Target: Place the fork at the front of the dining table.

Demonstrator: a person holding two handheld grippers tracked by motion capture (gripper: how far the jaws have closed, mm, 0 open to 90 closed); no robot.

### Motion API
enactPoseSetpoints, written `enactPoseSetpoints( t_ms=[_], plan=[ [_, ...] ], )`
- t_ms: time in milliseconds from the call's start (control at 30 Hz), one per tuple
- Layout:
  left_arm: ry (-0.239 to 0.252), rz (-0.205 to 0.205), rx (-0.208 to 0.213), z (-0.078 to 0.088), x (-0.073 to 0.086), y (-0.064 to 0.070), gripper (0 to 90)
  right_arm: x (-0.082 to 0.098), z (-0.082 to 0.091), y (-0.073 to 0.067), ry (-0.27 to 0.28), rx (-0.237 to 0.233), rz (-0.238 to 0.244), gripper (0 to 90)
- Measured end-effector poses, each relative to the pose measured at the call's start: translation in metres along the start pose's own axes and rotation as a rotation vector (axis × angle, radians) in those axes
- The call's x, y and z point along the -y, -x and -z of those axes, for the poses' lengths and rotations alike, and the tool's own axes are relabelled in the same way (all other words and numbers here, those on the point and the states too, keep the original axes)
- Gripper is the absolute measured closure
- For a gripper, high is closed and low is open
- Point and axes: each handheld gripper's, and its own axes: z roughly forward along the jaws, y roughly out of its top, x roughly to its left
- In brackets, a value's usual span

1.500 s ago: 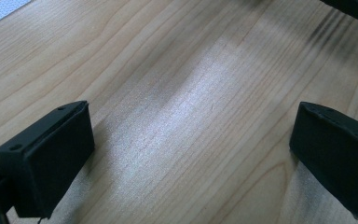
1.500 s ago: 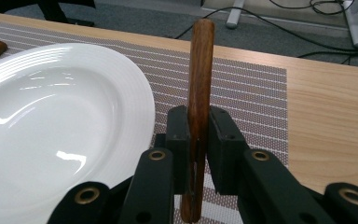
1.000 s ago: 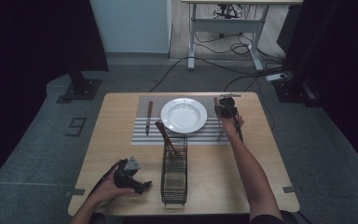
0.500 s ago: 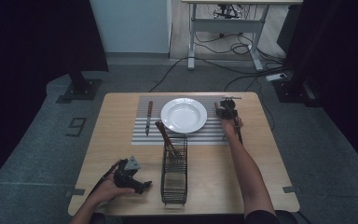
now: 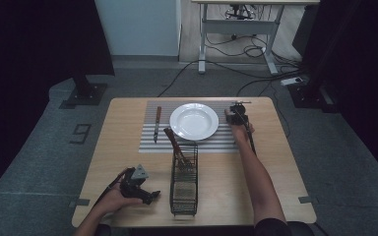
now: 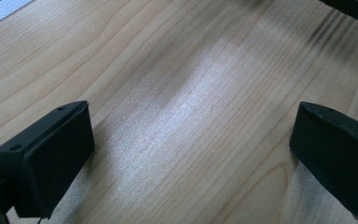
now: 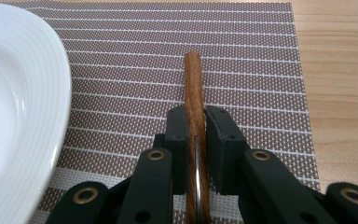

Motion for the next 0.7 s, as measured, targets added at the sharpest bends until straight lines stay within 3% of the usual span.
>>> enactPoseSetpoints(
  t_ms=[233, 333, 433, 600, 700],
  plan=[
    [0.0, 0.0, 0.0, 0.0, 0.0, 0.0, 0.0, 0.001, 0.003, 0.001, -0.005, -0.029, -0.005, 68.9],
    [0.0, 0.0, 0.0, 0.0, 0.0, 0.0, 0.0, 0.0, 0.012, -0.001, -0.003, -0.038, 0.018, 65.9],
    [0.0, 0.0, 0.0, 0.0, 0.0, 0.0, 0.0, 0.001, 0.021, -0.003, 0.025, -0.049, 0.025, 65.9],
    [0.0, 0.0, 0.0, 0.0, 0.0, 0.0, 0.0, 0.008, 0.026, -0.003, -0.029, -0.041, 0.094, 67.9],
    [-0.001, -0.001, 0.0, 0.0, 0.0, 0.0, 0.0, 0.012, 0.027, -0.003, -0.034, -0.029, 0.102, 70.1]
  ],
)
